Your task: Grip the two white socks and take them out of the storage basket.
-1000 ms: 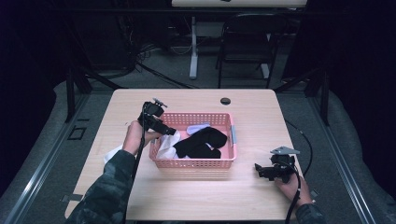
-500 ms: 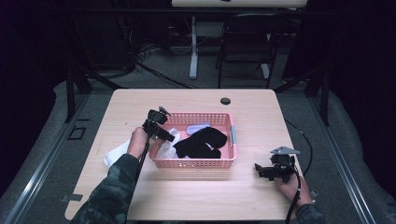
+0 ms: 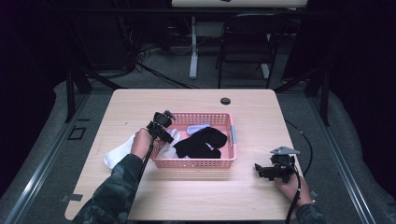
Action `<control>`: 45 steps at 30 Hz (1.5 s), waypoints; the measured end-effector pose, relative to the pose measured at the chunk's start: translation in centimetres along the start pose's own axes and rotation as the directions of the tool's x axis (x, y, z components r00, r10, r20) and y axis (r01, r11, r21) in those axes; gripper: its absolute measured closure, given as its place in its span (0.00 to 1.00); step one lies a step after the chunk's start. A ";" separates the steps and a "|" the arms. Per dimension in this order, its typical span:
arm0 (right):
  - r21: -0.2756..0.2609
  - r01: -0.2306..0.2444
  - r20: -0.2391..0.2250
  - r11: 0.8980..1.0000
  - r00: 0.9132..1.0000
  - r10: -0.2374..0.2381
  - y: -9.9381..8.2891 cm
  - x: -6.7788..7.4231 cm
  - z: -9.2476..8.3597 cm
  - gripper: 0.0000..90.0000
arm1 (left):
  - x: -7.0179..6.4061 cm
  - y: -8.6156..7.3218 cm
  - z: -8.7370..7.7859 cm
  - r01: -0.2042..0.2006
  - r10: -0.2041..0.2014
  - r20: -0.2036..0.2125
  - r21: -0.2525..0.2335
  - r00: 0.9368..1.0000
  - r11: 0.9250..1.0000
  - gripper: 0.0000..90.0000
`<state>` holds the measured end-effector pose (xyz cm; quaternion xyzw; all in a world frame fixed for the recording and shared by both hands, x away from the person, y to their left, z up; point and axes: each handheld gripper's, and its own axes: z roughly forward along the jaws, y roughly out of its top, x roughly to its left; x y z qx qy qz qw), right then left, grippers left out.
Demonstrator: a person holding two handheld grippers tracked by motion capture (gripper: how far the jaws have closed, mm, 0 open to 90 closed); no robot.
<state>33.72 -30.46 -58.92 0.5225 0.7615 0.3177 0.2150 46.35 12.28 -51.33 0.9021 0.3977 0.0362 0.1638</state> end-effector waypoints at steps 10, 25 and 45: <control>0.001 0.001 0.000 1.000 1.000 -0.001 0.0 0.0 0.0 0.00 | -0.5 0.0 -0.9 -0.045 0.046 0.022 -0.023 0.999 0.999 0.96; 0.000 0.005 -0.007 1.000 1.000 -0.005 0.1 -0.1 0.1 0.00 | -0.7 0.0 -4.3 -0.068 0.076 0.059 -0.123 0.995 0.990 0.97; -0.002 0.002 -0.001 1.000 1.000 -0.002 0.0 0.0 0.1 0.00 | -1.8 2.1 -9.0 -0.115 0.130 0.052 -0.229 0.990 0.967 0.97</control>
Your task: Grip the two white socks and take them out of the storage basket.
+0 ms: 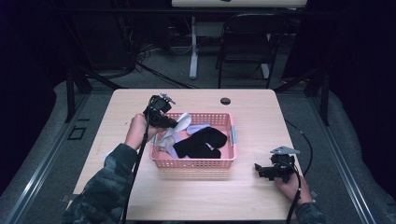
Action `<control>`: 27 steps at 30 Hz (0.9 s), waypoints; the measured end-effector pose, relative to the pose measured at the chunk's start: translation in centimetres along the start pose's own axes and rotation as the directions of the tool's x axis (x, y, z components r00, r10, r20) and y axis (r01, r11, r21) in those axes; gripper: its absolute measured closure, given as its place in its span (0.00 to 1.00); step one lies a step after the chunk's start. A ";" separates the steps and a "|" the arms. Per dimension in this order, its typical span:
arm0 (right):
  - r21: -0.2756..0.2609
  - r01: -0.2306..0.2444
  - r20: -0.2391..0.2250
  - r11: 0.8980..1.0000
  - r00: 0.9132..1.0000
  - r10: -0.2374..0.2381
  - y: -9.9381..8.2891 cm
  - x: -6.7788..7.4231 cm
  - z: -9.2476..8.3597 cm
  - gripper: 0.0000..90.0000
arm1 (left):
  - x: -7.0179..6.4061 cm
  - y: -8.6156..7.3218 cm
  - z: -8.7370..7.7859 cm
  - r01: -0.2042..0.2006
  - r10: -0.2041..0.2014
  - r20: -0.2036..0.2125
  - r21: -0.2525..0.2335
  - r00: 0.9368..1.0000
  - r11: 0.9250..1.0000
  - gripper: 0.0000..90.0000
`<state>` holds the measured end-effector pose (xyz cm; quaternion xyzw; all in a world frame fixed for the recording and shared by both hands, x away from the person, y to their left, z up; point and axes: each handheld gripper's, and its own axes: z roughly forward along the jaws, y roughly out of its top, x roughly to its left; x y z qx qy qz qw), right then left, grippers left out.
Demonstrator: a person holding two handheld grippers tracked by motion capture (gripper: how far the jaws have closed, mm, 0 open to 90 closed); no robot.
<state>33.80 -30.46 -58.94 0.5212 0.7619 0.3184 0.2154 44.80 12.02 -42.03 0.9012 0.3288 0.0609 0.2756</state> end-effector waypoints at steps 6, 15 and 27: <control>0.002 0.001 0.000 1.000 1.000 -0.001 0.0 0.0 0.0 0.00 | -0.3 1.0 -1.5 -0.018 0.018 -0.013 -0.024 1.000 1.000 0.97; 0.000 -0.001 0.002 1.000 1.000 0.001 0.0 0.0 0.0 0.00 | -0.3 2.1 -3.7 -0.023 0.021 -0.035 -0.069 0.999 0.997 0.97; 0.000 -0.001 0.001 1.000 1.000 0.001 0.0 0.0 0.0 0.00 | 1.0 2.3 -7.3 -0.006 -0.004 -0.079 -0.118 0.997 0.993 0.96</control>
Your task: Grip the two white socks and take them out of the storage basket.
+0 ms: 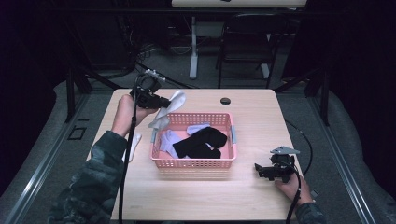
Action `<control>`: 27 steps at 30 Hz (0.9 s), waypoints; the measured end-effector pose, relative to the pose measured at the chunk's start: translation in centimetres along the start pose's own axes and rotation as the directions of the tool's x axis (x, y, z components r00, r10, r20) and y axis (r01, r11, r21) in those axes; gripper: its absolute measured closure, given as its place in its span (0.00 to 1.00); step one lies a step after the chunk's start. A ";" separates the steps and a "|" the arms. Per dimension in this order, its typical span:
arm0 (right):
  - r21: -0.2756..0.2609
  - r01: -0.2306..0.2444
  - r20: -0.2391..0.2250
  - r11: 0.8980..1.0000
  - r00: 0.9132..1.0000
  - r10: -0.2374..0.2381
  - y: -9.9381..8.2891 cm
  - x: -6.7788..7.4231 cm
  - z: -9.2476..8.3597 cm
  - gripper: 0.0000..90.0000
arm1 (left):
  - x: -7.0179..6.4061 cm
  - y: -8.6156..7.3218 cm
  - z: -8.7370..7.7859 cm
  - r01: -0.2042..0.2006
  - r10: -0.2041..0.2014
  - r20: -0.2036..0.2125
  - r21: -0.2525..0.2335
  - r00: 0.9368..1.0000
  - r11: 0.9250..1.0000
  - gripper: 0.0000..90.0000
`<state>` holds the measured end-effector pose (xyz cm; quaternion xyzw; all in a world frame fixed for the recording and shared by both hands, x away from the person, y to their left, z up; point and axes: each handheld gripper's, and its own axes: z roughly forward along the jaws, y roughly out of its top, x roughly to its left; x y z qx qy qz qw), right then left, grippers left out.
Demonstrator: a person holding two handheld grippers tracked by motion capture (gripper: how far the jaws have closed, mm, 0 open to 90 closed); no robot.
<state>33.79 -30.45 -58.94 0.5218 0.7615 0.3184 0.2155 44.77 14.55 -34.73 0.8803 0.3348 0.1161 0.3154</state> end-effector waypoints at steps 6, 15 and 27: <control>0.001 0.000 -0.001 1.000 1.000 0.000 0.0 0.0 0.0 0.00 | 0.9 -0.5 -1.2 0.020 -0.020 -0.021 -0.012 1.000 1.000 0.96; 0.000 -0.002 0.003 1.000 1.000 0.002 0.0 0.0 0.0 0.00 | 2.5 -1.8 -2.8 0.058 -0.059 -0.060 -0.018 0.996 0.998 0.96; 0.001 -0.001 0.002 1.000 1.000 0.001 0.0 0.0 0.0 0.00 | 4.8 -4.2 -4.3 0.122 -0.123 -0.093 -0.015 0.988 0.992 0.96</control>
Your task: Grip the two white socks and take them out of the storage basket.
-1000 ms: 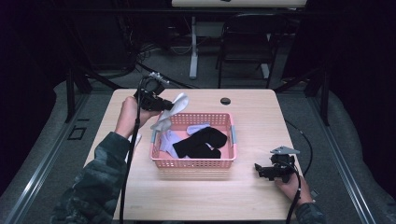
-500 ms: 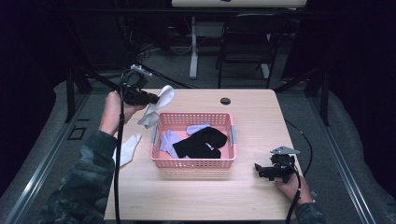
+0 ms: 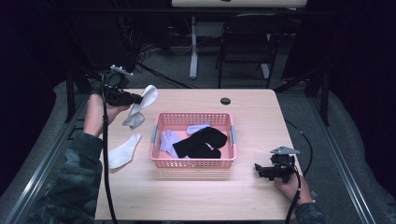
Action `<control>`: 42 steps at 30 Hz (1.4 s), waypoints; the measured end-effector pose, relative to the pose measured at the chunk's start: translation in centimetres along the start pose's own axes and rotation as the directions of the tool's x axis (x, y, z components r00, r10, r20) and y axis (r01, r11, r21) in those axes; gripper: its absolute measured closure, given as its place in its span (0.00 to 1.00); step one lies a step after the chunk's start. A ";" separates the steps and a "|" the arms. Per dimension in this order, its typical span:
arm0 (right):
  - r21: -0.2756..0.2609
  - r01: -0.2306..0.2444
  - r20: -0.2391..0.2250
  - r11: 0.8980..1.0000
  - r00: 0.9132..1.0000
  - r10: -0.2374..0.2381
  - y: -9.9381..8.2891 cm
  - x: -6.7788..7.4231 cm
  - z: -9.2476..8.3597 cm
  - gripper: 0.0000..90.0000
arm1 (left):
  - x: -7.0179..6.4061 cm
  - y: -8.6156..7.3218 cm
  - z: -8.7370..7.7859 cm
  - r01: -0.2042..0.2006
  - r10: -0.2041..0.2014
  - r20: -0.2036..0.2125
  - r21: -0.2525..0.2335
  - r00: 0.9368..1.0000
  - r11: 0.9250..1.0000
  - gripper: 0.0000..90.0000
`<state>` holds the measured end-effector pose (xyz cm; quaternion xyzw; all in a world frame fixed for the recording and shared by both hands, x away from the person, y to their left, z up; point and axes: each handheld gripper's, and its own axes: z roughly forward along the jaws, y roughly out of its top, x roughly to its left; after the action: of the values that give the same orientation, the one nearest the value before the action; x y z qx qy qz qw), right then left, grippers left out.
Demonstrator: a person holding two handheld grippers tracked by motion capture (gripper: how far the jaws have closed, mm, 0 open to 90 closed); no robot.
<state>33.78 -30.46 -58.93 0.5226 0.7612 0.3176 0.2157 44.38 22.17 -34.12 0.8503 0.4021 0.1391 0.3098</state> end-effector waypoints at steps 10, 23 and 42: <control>0.000 -0.005 0.006 1.000 1.000 0.005 0.0 0.0 0.0 0.00 | 2.2 -2.5 -0.3 0.066 -0.066 -0.018 0.013 0.998 0.998 0.96; -0.001 -0.007 0.008 1.000 1.000 0.007 0.0 0.1 0.0 0.00 | 5.2 -5.9 0.4 0.152 -0.152 -0.004 0.046 0.988 0.987 0.96; -0.008 -0.018 0.012 1.000 1.000 0.018 0.1 0.1 0.1 0.00 | 7.2 -9.3 4.2 0.236 -0.238 -0.007 0.155 0.971 0.959 0.96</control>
<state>33.85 -30.32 -58.97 0.5306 0.7538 0.3194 0.2195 45.44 30.49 -43.33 0.8182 0.5088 0.0643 0.2599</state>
